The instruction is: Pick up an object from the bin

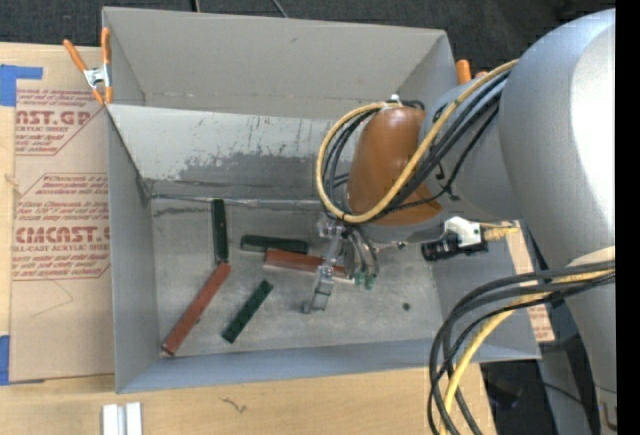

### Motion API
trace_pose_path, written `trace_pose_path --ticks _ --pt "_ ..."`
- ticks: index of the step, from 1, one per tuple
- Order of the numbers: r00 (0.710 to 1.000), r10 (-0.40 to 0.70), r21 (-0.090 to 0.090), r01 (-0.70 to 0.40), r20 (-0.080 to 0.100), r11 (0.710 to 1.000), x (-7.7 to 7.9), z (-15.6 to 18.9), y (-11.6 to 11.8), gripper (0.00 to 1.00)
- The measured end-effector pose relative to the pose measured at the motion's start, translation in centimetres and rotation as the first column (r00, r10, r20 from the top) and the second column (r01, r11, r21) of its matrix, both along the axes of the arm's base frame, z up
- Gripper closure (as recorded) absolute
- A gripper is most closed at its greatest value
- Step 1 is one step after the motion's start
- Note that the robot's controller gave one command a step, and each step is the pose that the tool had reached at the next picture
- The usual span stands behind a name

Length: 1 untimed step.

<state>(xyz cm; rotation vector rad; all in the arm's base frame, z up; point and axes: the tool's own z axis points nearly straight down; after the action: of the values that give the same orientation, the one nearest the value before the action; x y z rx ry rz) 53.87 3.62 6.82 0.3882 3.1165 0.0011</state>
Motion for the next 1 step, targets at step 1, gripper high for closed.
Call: trace_pose_path --ticks 1 --pt "1.000 0.000 0.000 0.000 0.000 1.000 0.04 0.12 0.00 1.00"
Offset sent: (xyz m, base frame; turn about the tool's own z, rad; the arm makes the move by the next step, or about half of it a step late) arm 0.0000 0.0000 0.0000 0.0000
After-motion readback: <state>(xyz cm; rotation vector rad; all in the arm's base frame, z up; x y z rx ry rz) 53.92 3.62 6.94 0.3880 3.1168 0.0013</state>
